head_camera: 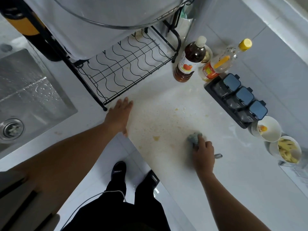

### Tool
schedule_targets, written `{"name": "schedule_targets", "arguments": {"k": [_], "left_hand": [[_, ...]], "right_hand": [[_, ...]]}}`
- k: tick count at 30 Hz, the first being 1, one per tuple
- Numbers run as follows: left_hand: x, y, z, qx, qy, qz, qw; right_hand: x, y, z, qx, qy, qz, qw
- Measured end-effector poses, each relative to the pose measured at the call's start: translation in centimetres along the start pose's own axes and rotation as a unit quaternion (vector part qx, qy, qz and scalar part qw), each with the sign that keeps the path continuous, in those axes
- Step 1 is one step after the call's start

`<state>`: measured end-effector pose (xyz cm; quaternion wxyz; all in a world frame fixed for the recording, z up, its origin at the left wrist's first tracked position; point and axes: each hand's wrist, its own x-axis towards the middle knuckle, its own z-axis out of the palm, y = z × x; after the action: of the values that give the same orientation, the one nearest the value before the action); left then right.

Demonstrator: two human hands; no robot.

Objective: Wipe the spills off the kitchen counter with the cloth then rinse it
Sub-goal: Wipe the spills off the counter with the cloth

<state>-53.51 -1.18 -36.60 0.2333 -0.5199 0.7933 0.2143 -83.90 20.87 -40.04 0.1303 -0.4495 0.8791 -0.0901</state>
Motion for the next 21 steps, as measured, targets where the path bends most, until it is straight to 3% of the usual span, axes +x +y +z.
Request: {"name": "schedule_targets", "arguments": {"k": [1,2,5,6,7,8,9,10,11,14,15,16,18,19,21], "left_hand": [[0.0,0.0,0.1,0.001,0.000,0.000,1.000],[0.0,0.0,0.1,0.000,0.000,-0.001,1.000],[0.0,0.0,0.0,-0.006,-0.004,0.000,1.000],[-0.1,0.0,0.1,-0.008,-0.003,-0.001,1.000],[-0.1,0.0,0.0,-0.009,-0.001,-0.002,1.000],[-0.1,0.0,0.0,-0.008,-0.003,0.000,1.000],[-0.1,0.0,-0.1,-0.007,-0.006,0.001,1.000],[-0.1,0.1,-0.1,-0.007,-0.008,0.000,1.000],[-0.2,0.1,-0.1,-0.007,-0.009,-0.001,1.000],[-0.4,0.1,-0.4,-0.004,-0.011,0.002,1.000],[-0.5,0.1,-0.4,-0.004,-0.010,0.003,1.000],[-0.5,0.1,-0.5,-0.004,-0.008,0.001,1.000],[-0.5,0.2,-0.6,-0.001,-0.010,0.002,1.000],[-0.5,0.2,-0.6,0.000,-0.011,0.002,1.000],[-0.5,0.2,-0.6,0.004,-0.011,0.001,1.000]], "right_hand": [[-0.5,-0.9,0.2,0.003,0.007,0.022,1.000],[-1.1,-1.6,0.5,-0.008,0.007,-0.023,1.000],[-2.4,-1.4,1.0,-0.059,-0.034,-0.266,0.962],[-2.3,-1.0,0.9,-0.063,-0.040,-0.275,0.958],[-2.3,-1.0,0.8,-0.051,-0.037,-0.222,0.973],[-2.4,-1.4,0.8,-0.017,-0.022,-0.115,0.993],[-2.6,-2.0,1.0,0.014,0.002,0.000,1.000],[-3.0,-2.8,1.2,0.023,0.019,0.053,0.998],[-3.5,-3.5,1.4,0.011,0.023,0.026,0.999],[-4.6,-3.5,1.7,-0.045,-0.027,-0.236,0.970],[-4.6,-3.2,1.5,-0.054,-0.035,-0.257,0.964],[-4.5,-3.2,1.3,-0.048,-0.039,-0.216,0.974],[-5.0,-3.9,1.5,-0.011,-0.014,-0.044,0.999],[-5.5,-4.6,1.7,-0.010,-0.001,-0.014,1.000],[-6.6,-5.4,2.5,-0.038,-0.014,-0.142,0.989]]}}
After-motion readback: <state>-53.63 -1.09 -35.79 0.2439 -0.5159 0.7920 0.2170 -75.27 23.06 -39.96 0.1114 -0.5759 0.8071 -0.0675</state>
